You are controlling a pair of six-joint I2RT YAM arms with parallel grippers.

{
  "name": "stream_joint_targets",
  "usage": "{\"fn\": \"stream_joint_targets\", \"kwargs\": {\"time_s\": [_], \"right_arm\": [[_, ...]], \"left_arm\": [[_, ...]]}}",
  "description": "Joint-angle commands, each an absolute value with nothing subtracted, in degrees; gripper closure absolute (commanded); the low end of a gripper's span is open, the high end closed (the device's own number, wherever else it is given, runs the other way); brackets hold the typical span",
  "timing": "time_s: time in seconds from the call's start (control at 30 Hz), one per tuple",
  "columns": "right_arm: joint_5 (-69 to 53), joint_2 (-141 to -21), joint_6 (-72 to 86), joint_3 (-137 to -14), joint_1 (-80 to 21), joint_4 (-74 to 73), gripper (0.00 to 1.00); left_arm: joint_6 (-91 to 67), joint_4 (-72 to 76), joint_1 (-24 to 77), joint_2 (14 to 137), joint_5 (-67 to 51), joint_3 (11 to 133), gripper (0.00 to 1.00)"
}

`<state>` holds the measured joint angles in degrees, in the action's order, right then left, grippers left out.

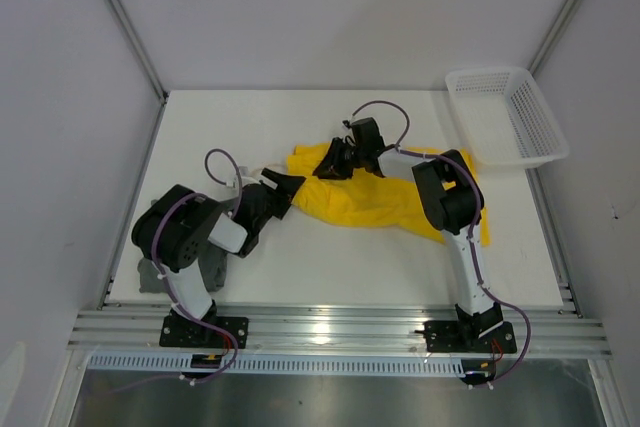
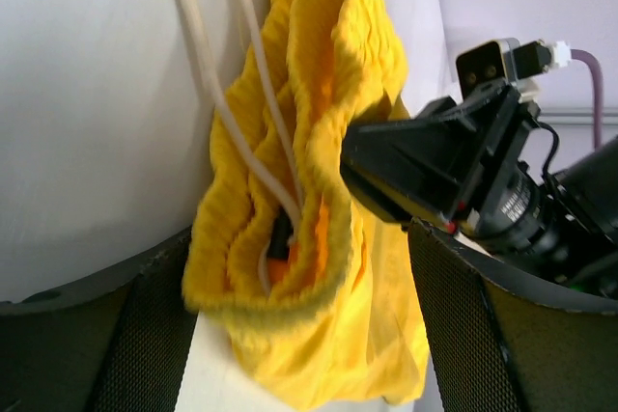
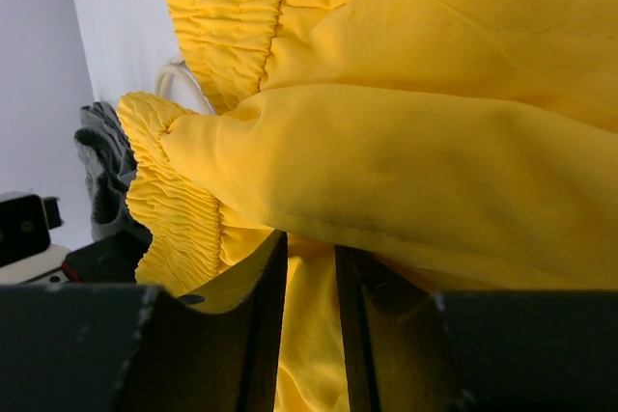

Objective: Fold and stack the shorts
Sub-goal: Fold the shorts

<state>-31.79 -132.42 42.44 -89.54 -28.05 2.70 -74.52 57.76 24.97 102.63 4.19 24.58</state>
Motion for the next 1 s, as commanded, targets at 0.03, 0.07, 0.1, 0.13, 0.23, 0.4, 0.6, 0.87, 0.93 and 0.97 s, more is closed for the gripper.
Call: {"fn": "stream_joint_targets", "kwargs": {"time_s": [0.03,0.07,0.1,0.13,0.23,0.4,0.6,0.87,0.93,0.97], "right_arm": [[-28.7,-132.4,36.1,-90.3,-29.5,-9.4,0.7],[-28.7,-132.6,35.1,-90.8,-29.9,-10.5,0.7],[-28.7,-132.8,34.6,-90.8,-30.0,-10.9,0.7],[-29.0,-132.8,34.4,-90.8,-30.0,-10.8,0.7],[-29.6,-132.7,33.9,-90.4,-30.2,-10.5,0.71],[-29.9,-132.5,33.1,-90.4,-30.5,-11.3,0.71],[-30.1,-131.7,30.2,-90.1,-30.7,-13.4,0.71],[-30.8,-129.9,30.0,-87.9,-30.7,-12.1,0.72],[-31.4,-129.4,30.1,-87.5,-30.8,-11.5,0.71],[-31.4,-128.8,30.1,-87.2,-30.8,-11.4,0.71]], "left_arm": [[-68.6,53.1,25.0,104.5,9.2,27.4,0.15],[-68.2,55.9,25.0,104.9,9.4,27.2,0.16],[-67.7,57.6,25.0,105.4,9.8,26.5,0.16],[-66.8,59.5,25.0,106.0,9.5,26.4,0.17],[-64.8,61.1,25.0,108.3,7.7,27.8,0.18],[-64.3,61.6,24.7,109.4,6.0,28.7,0.19],[-60.9,57.9,23.1,109.2,1.3,31.0,0.26],[-58.5,55.3,22.3,108.9,-1.7,32.6,0.67],[-57.7,54.7,22.3,108.7,-2.4,33.0,0.77],[-57.6,54.4,22.3,108.7,-3.3,34.0,0.81]]}}
